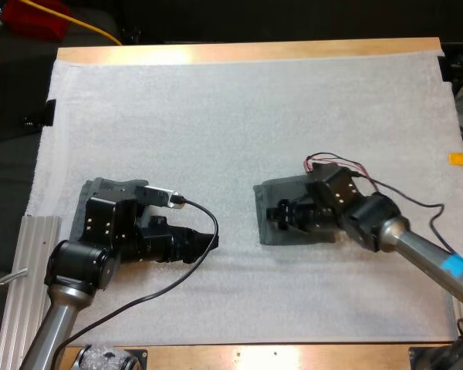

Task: Pick towel from pile, fold and stack

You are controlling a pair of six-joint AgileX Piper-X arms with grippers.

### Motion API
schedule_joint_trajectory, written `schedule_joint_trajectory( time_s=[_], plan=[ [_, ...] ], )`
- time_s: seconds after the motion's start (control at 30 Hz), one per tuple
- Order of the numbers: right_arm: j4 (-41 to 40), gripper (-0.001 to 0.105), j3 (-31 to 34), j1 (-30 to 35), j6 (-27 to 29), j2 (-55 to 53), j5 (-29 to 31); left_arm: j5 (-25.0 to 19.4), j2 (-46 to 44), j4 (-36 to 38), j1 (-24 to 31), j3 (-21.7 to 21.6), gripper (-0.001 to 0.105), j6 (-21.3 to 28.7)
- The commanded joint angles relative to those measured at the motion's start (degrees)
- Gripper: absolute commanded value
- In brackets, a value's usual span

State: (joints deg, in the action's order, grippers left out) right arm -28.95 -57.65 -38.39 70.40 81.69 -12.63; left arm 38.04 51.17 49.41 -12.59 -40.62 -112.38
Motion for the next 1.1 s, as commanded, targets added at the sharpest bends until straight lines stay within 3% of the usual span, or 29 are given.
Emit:
schedule_joint_trajectory(
  time_s=[0.0, 0.33, 0.53, 0.77, 1.07],
  plan=[
    [-2.69, 0.062, -0.19, 0.12, 2.59, -1.88, 0.45, 0.29, -0.34, -0.13, 0.14, -0.42, 0.069, 0.01],
    [-10.25, 0.063, -0.19, 0.12, 8.06, -10.95, 0.45, 0.29, -0.34, -0.43, 0.14, -0.42, 0.069, 0.01],
    [-11.40, 0.082, -0.19, 0.12, 9.06, -16.77, 0.45, 0.29, -0.34, -1.48, 0.14, -0.42, 0.069, 0.01],
    [-13.34, 0.082, -0.19, 0.12, 9.32, -21.91, 2.04, 0.29, 0.14, -2.99, 0.14, -0.42, 0.070, -0.88],
    [-13.77, 0.082, -0.19, 0.12, 9.53, -23.00, 2.61, 0.29, 5.73, -9.79, 0.05, -0.42, 0.070, -7.18]
  ],
)
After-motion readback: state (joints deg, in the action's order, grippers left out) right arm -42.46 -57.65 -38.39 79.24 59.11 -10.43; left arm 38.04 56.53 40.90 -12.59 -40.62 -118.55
